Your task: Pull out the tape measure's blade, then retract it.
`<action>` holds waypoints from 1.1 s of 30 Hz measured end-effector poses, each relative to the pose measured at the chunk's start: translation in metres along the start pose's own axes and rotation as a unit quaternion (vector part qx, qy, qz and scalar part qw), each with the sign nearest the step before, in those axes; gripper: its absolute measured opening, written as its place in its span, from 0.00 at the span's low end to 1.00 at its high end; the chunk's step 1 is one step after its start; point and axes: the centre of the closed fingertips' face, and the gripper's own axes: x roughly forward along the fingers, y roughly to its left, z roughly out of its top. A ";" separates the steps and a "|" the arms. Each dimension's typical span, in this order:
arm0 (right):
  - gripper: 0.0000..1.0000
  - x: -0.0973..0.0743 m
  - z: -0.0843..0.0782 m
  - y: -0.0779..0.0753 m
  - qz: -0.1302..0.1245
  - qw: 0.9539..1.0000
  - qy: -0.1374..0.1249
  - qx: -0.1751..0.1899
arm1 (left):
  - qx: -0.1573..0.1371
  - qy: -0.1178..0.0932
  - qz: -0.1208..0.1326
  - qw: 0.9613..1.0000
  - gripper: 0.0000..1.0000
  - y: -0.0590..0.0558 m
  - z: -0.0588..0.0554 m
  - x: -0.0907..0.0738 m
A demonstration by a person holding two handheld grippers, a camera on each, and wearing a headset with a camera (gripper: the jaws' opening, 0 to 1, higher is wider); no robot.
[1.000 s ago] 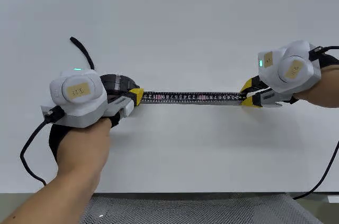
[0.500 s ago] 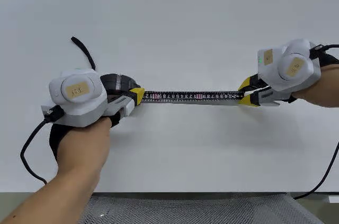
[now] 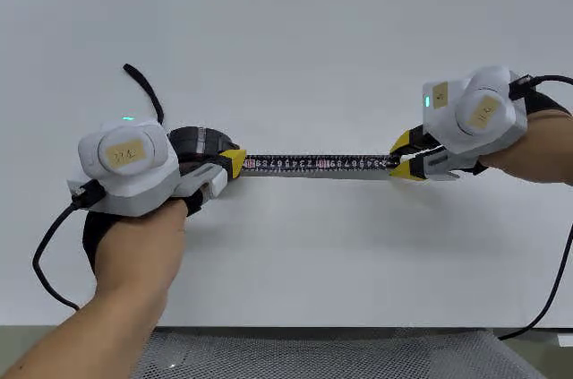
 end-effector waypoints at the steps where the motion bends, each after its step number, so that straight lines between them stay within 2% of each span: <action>1: 0.09 0.000 0.001 0.000 0.000 1.000 -0.001 0.000 | -0.001 0.000 -0.001 1.000 0.58 0.000 0.000 0.000; 10: 0.09 0.002 0.008 0.002 0.003 1.000 -0.009 0.003 | -0.013 -0.004 -0.007 1.000 0.58 0.001 0.001 -0.001; 33: 0.09 0.008 0.027 0.003 0.007 1.000 -0.027 -0.001 | -0.021 -0.004 -0.013 1.000 0.58 0.000 0.001 -0.001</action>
